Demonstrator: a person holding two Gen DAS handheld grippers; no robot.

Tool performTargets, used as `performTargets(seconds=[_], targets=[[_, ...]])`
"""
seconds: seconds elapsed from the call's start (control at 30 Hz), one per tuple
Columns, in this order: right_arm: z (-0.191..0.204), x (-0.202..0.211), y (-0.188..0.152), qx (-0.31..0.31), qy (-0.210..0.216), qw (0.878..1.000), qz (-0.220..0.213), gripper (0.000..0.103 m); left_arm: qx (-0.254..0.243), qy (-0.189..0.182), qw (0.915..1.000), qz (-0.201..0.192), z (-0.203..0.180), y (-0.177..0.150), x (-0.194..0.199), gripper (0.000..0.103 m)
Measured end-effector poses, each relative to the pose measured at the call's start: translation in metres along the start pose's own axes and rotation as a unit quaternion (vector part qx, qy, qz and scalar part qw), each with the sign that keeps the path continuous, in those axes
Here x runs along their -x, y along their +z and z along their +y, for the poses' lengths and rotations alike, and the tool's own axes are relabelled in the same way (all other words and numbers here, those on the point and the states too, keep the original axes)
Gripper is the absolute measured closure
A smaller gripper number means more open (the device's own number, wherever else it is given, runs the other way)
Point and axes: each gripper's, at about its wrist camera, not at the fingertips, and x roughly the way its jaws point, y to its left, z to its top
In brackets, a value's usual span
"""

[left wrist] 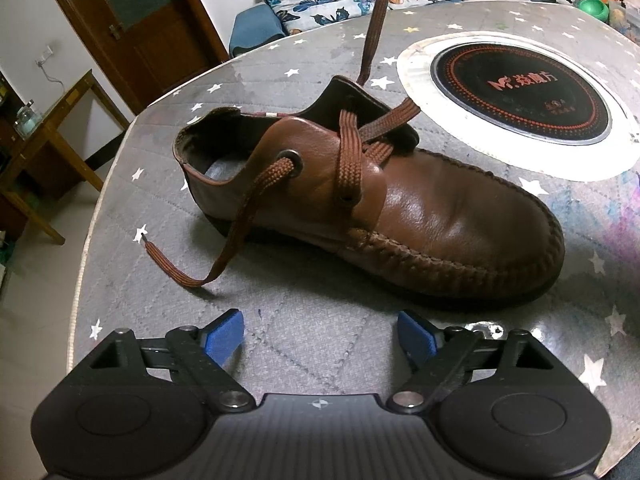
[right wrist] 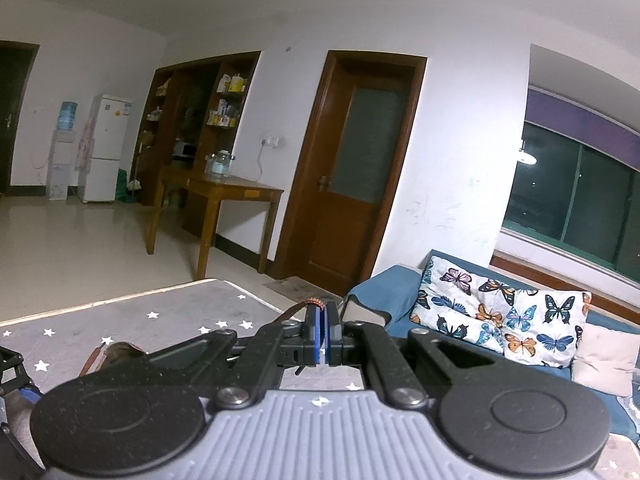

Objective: Lace up shoes with both hands

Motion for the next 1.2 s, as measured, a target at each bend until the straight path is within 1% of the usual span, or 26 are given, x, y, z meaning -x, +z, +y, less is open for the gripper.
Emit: performTargets(seconds=[0.2,0.47,0.6,0.73,0.8,0.9,1.1,1.2], targets=[[-0.001,0.005,0.004,-0.001,-0.011,1.000,-0.019,0.102,0.002,-0.002,1.0000,0.000,0.001,0.000,-0.001,0.015],[0.002,0.006,0.005,0.011,-0.020,0.999,-0.029,0.102,0.000,-0.008,0.9999,-0.006,0.006,-0.002,0.001,0.017],[0.002,0.005,0.004,0.009,-0.021,0.999,-0.026,0.102,0.007,-0.014,0.9998,-0.015,0.017,-0.004,0.005,0.022],[0.003,0.006,0.003,0.008,-0.022,0.999,-0.022,0.102,0.012,-0.010,0.9996,-0.024,0.028,-0.005,0.008,0.028],[0.003,0.005,0.002,0.007,-0.022,1.000,-0.021,0.102,0.013,-0.009,0.9996,-0.024,0.033,-0.004,0.008,0.036],[0.003,0.006,0.002,0.007,-0.022,1.000,-0.020,0.102,0.016,-0.005,0.9995,-0.027,0.037,-0.002,0.009,0.041],[0.002,0.007,0.003,0.006,-0.022,1.000,-0.020,0.102,-0.009,-0.001,0.9989,-0.047,0.035,0.002,0.014,0.041],[0.003,0.007,0.003,0.005,-0.022,1.000,-0.019,0.102,-0.017,0.002,0.9989,-0.043,0.033,0.004,0.010,0.041]])
